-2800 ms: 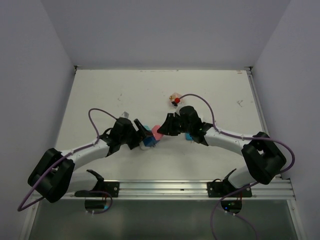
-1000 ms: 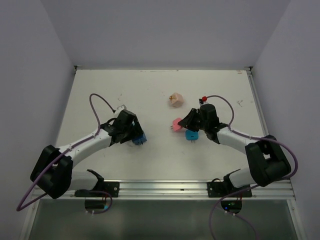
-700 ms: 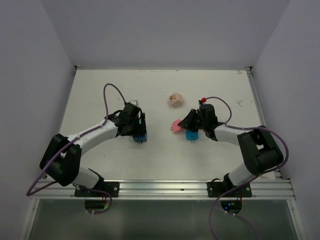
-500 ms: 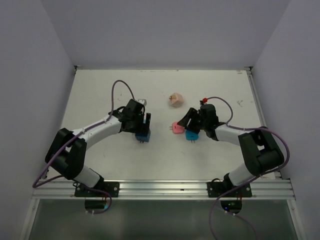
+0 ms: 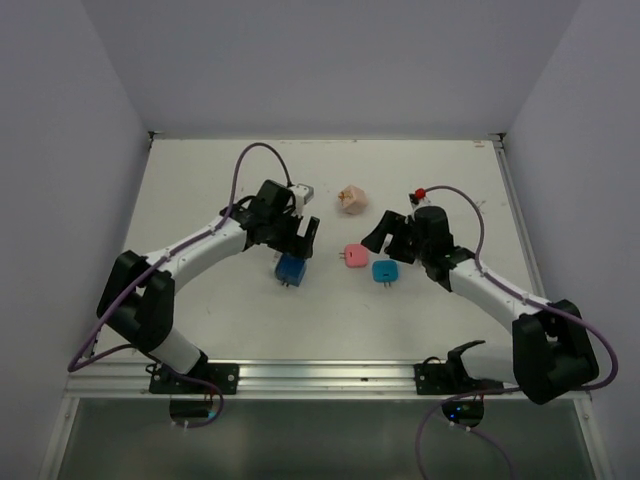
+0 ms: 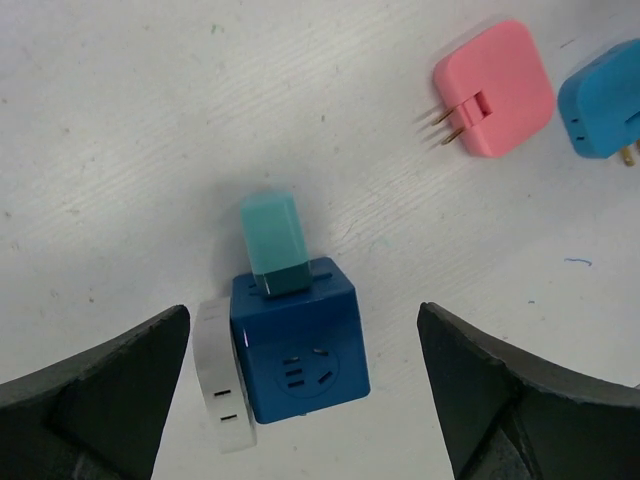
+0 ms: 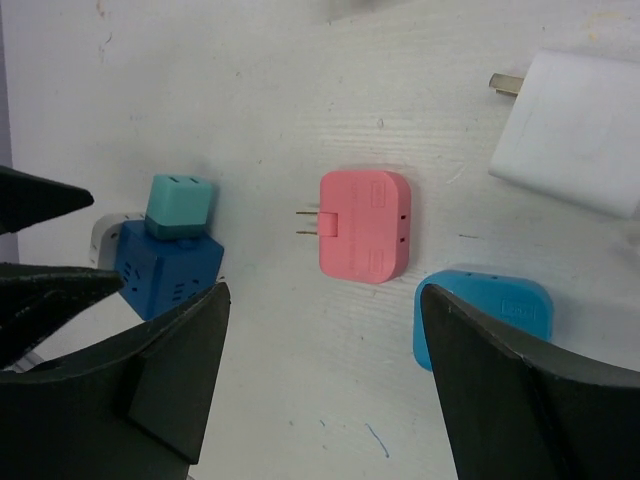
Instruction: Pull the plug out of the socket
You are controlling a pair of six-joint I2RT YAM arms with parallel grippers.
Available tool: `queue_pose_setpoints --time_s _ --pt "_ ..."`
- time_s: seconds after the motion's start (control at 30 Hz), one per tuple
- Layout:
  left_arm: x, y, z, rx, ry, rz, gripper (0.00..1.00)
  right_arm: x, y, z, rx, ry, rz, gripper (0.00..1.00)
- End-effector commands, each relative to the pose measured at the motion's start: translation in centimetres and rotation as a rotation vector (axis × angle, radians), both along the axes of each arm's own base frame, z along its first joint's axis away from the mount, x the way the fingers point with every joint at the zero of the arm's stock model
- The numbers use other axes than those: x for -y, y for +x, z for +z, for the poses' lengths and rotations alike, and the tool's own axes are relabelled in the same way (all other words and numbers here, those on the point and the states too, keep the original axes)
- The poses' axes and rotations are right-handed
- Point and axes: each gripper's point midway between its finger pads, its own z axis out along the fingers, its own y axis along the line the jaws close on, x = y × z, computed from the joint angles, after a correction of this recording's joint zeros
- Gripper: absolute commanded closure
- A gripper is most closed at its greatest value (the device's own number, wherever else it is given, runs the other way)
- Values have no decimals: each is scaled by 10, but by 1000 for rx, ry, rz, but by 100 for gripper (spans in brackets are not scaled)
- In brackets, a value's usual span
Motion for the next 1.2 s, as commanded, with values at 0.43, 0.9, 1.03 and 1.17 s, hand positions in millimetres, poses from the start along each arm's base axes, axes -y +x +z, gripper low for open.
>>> queue_pose_setpoints --time_s 0.43,0.9,1.03,1.17 --pt "-26 -21 66 4 -286 667 13 4 -32 14 67 -39 127 20" --pt "-18 -27 38 36 -182 569 31 -39 -41 20 83 35 253 23" --pt "-33 -13 39 64 -128 536 31 -73 -41 21 69 62 267 23" --pt "-49 -3 32 52 -86 495 31 -109 -37 21 31 92 227 23"
